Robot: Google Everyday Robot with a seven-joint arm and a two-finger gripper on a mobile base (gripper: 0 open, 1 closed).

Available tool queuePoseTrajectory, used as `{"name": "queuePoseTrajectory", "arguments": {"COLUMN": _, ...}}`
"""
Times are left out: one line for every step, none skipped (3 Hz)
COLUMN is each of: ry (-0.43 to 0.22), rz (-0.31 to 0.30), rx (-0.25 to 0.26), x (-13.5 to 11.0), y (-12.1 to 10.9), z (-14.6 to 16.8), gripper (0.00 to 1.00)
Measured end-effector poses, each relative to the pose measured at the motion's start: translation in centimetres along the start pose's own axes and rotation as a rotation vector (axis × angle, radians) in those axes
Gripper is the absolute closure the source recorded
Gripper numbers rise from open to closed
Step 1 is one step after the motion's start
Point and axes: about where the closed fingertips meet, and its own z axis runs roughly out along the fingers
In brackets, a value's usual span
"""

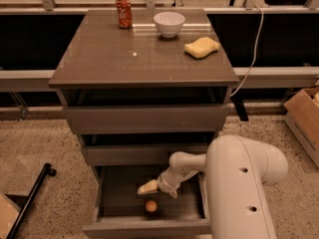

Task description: Pick orange from bottom drawer and place on counter

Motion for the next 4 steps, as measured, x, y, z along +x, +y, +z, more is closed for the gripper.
{"name": "queuePoseTrajectory", "arguments": {"ry": -0.008, "rz": 0.051, "rx": 0.016, "x": -0.7, "y": -1.0, "z": 2.7, "gripper": 0.00}}
{"name": "queuePoseTrajectory", "arguments": {"ry": -0.021, "rz": 0.103, "rx": 0.004, "x": -1.1, "y": -2.4, "z": 6.0, "gripper": 0.00}}
{"name": "queuePoseTrajectory", "arguments": {"ry": -0.009, "rz": 0.143, "rx": -0.035, "x": -1.2, "y": -3.0, "z": 9.4, "gripper": 0.00}}
{"name": "queuePoseTrajectory", "arguments": {"ry": 0.034, "rz": 0.153, "rx": -0.069, "x": -1.1, "y": -2.2, "z": 12.2, "gripper": 0.00}}
